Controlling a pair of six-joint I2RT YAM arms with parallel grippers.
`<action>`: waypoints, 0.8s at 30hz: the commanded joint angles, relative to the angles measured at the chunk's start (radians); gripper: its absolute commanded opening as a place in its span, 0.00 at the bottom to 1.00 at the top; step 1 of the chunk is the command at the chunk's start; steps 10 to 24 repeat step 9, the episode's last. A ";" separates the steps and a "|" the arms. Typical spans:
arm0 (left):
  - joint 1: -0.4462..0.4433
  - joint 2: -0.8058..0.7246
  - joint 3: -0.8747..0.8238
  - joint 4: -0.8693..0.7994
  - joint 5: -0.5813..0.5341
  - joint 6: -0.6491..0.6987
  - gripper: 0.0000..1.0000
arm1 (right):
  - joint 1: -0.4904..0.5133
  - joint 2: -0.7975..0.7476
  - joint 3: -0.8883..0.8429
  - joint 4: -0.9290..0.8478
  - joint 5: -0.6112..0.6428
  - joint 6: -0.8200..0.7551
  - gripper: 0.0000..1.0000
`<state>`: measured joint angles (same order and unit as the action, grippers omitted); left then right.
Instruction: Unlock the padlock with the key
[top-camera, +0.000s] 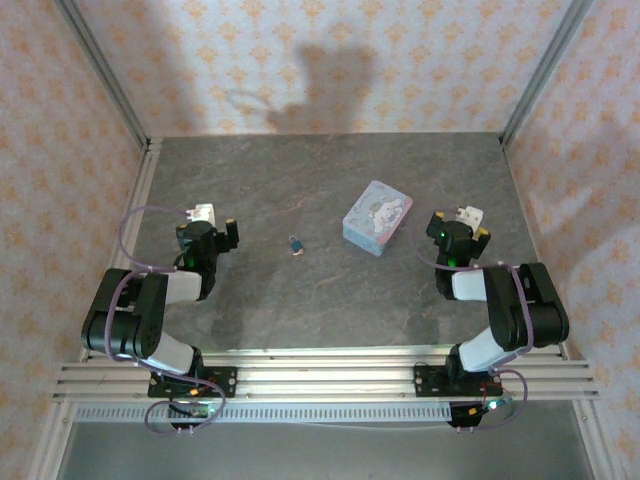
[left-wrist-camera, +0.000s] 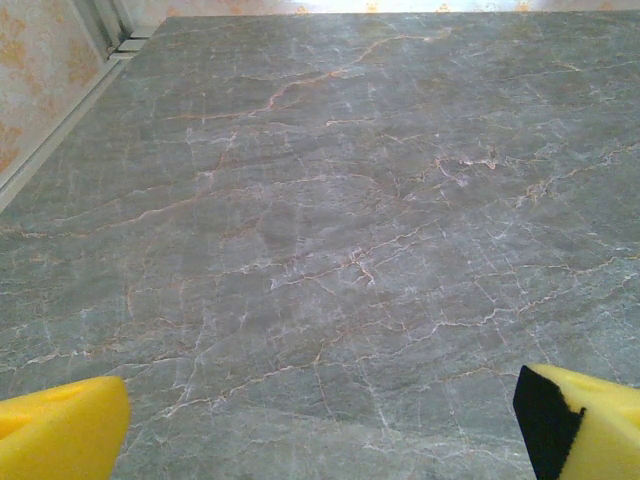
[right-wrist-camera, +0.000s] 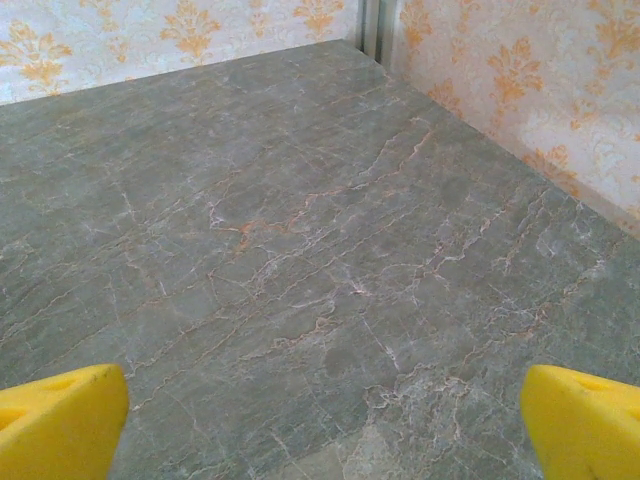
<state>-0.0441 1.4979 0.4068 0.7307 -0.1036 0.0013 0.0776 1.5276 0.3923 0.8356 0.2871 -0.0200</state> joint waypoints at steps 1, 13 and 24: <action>-0.003 0.001 0.021 0.009 0.007 0.014 1.00 | -0.001 -0.001 0.005 -0.007 -0.001 0.014 0.99; -0.003 0.000 0.022 0.009 0.007 0.014 1.00 | -0.001 -0.002 0.004 -0.006 -0.008 0.012 1.00; -0.003 0.000 0.022 0.009 0.007 0.014 1.00 | -0.001 -0.002 0.004 -0.006 -0.008 0.012 1.00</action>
